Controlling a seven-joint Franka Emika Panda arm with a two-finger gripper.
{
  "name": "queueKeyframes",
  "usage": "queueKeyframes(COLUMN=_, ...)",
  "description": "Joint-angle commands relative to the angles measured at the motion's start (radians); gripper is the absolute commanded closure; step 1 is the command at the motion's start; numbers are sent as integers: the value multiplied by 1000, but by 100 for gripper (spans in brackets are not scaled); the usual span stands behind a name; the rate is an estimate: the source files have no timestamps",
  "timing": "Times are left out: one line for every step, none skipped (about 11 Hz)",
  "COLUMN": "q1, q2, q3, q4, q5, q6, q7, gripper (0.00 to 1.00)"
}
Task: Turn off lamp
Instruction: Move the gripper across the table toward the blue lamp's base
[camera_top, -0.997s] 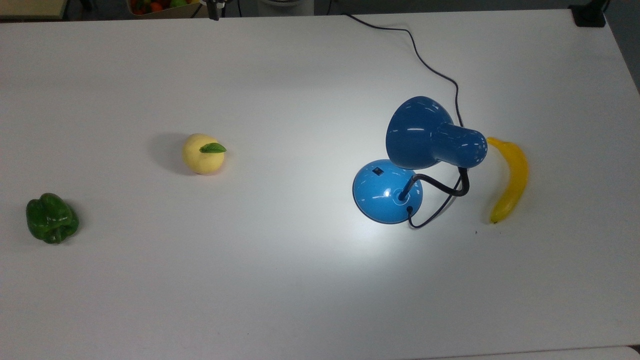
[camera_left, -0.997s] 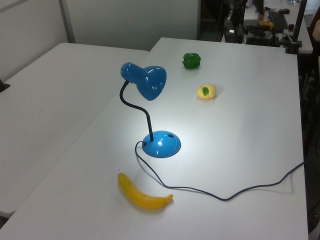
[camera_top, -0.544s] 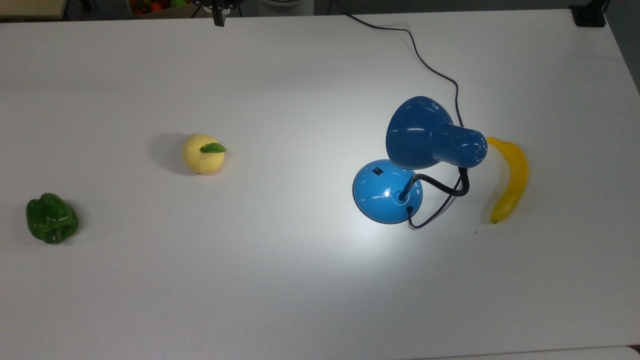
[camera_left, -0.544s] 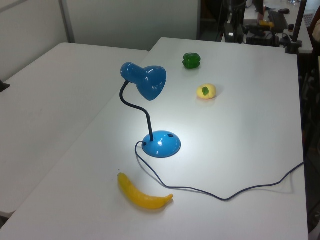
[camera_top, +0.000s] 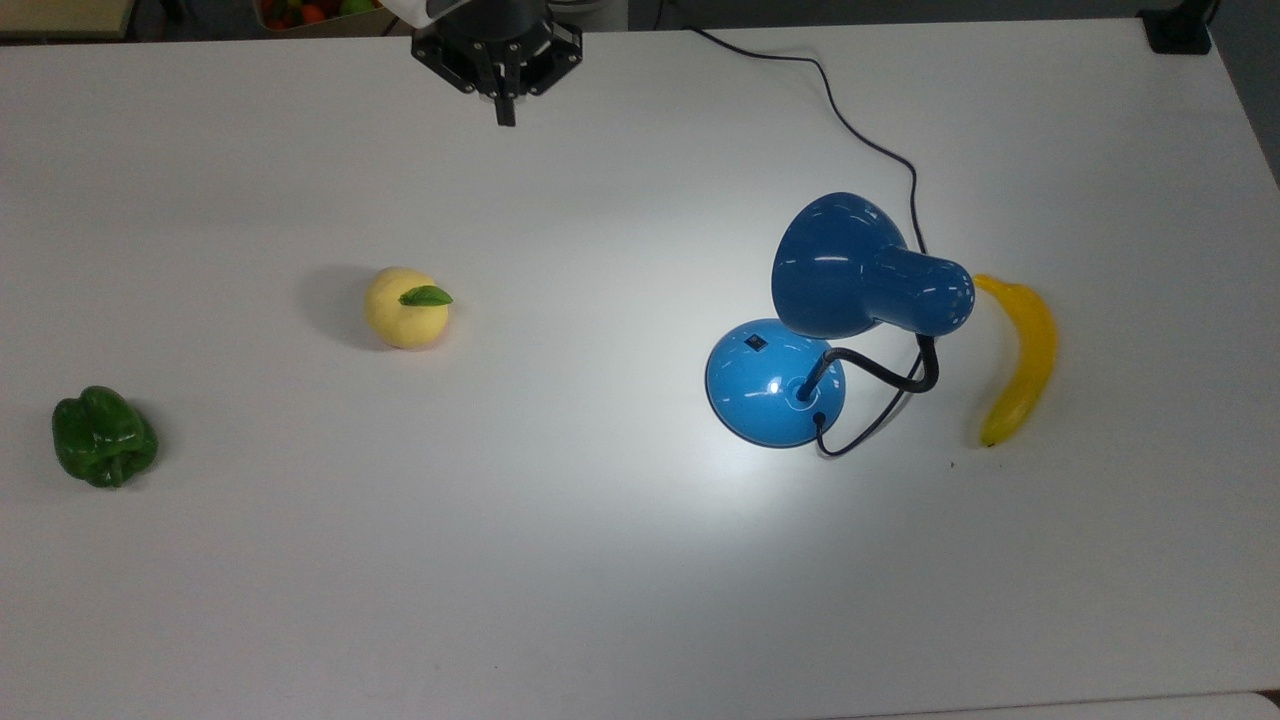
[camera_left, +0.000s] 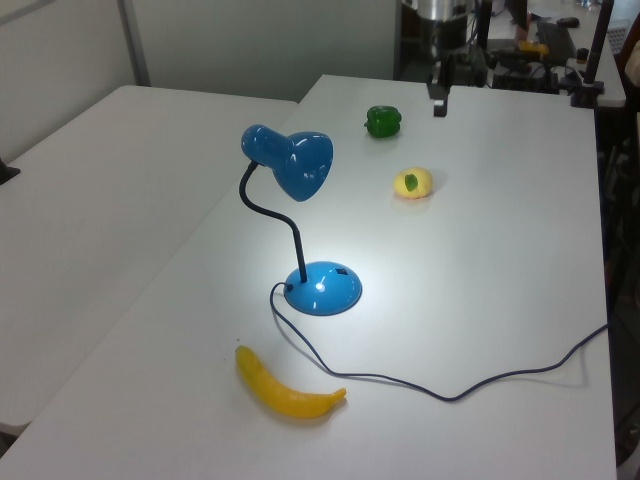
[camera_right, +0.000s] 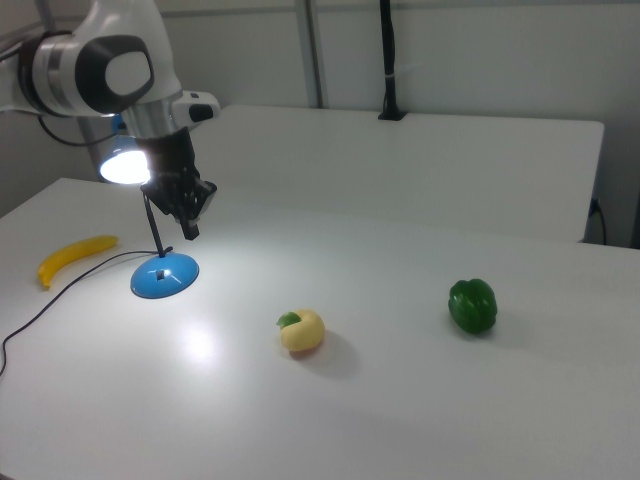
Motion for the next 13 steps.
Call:
queueKeyframes(q1=48, q2=25, q3=-2, q4=-38, q5=14, q6=125, q7=-26, gripper=100)
queueKeyframes(q1=59, q2=36, q3=2, q4=-42, q5=14, q6=135, q7=-26, gripper=100)
queueKeyframes(q1=65, q2=43, q3=16, q4=-42, q5=14, q6=139, q7=-27, gripper=100)
queueKeyframes(q1=66, q2=59, q3=33, q4=-40, q5=14, q6=139, q7=-34, gripper=100)
queueKeyframes(q1=66, q2=66, q3=54, q4=-40, q5=12, q6=140, q7=-35, gripper=100)
queueKeyframes(q1=66, q2=71, q3=67, q4=-42, q5=12, q6=157, q7=-35, gripper=100)
queueKeyframes(q1=71, q2=80, q3=76, q4=-48, q5=12, q6=197, q7=-35, gripper=100)
queueKeyframes(q1=82, q2=89, q3=82, q4=-63, q5=12, q6=233, q7=-35, gripper=100)
queueKeyframes(q1=92, q2=108, q3=85, q4=-69, q5=11, q6=272, q7=-35, gripper=100)
queueKeyframes(q1=103, q2=121, q3=85, q4=-75, q5=6, q6=302, q7=-35, gripper=100)
queueKeyframes(q1=118, q2=140, q3=87, q4=-80, q5=3, q6=329, q7=-35, gripper=100)
queueKeyframes(q1=128, q2=155, q3=87, q4=-80, q5=0, q6=355, q7=-35, gripper=100)
queueKeyframes(q1=132, q2=175, q3=87, q4=-81, q5=-1, q6=385, q7=-35, gripper=100)
